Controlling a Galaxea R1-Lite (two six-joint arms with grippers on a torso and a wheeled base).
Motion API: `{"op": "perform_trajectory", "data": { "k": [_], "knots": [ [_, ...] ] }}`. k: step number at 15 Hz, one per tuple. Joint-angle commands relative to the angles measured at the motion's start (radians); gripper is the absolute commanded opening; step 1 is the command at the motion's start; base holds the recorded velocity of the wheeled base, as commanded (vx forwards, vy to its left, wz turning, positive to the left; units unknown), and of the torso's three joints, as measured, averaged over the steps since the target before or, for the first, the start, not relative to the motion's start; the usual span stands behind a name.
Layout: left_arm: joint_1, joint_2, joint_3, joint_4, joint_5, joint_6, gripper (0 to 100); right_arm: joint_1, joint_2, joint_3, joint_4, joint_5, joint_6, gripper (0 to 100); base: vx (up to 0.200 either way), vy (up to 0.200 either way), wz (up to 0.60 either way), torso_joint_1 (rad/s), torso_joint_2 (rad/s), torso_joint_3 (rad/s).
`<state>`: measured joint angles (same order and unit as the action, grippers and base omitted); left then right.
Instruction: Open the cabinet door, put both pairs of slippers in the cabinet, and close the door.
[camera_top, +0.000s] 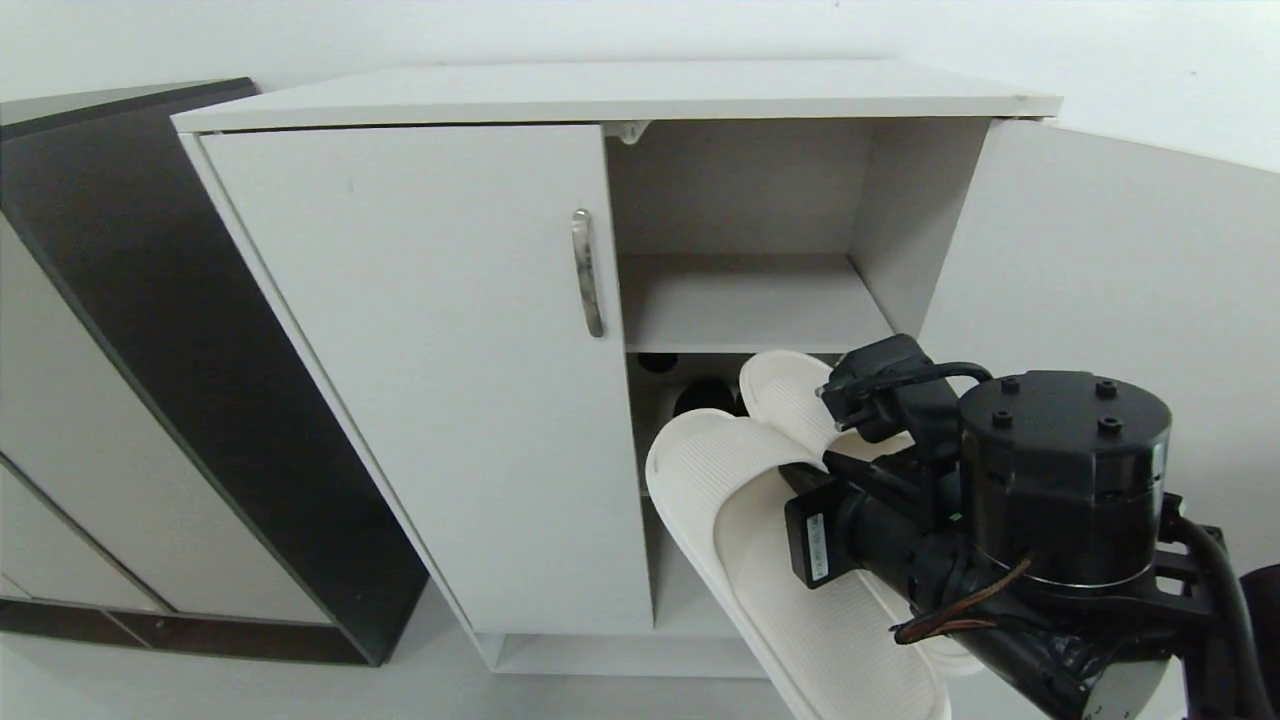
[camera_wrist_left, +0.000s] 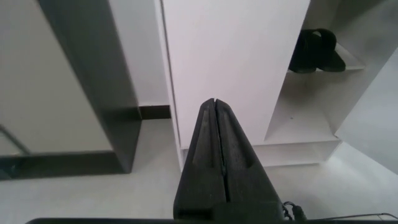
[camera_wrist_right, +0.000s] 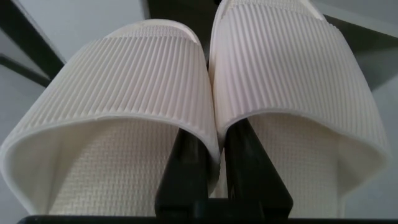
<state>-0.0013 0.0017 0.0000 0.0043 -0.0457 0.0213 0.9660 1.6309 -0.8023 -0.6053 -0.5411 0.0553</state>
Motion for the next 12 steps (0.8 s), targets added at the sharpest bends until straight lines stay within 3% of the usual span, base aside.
{"op": "perform_trajectory", "data": {
  "k": [1,5,8,9,12],
  "knots": [
    [0.000,0.000,0.000,0.000,0.000,0.000,0,0.002,0.006,0.000,-0.001,0.000,-0.002,0,0.000,0.000,0.00,0.000,0.00,0.000],
    [0.000,0.000,0.000,0.000,-0.002,0.000,0,0.016,0.050,-0.037,-0.010,-0.020,-0.003,0,0.000,0.000,0.00,0.000,0.00,0.000],
    [0.000,0.000,0.000,0.000,0.000,0.002,0,0.037,0.116,-0.232,0.012,-0.191,-0.003,0,0.000,0.000,0.00,0.000,0.00,0.000],
    [0.000,0.000,0.000,0.000,0.000,0.002,0,0.033,0.153,-0.337,0.078,-0.278,-0.002,0,0.000,0.000,0.00,0.000,0.00,0.000],
    [0.000,0.000,0.000,0.000,-0.002,0.002,0,0.033,0.159,-0.423,0.187,-0.283,0.006,0,0.000,0.000,0.00,0.000,0.00,0.000]
  ]
}}
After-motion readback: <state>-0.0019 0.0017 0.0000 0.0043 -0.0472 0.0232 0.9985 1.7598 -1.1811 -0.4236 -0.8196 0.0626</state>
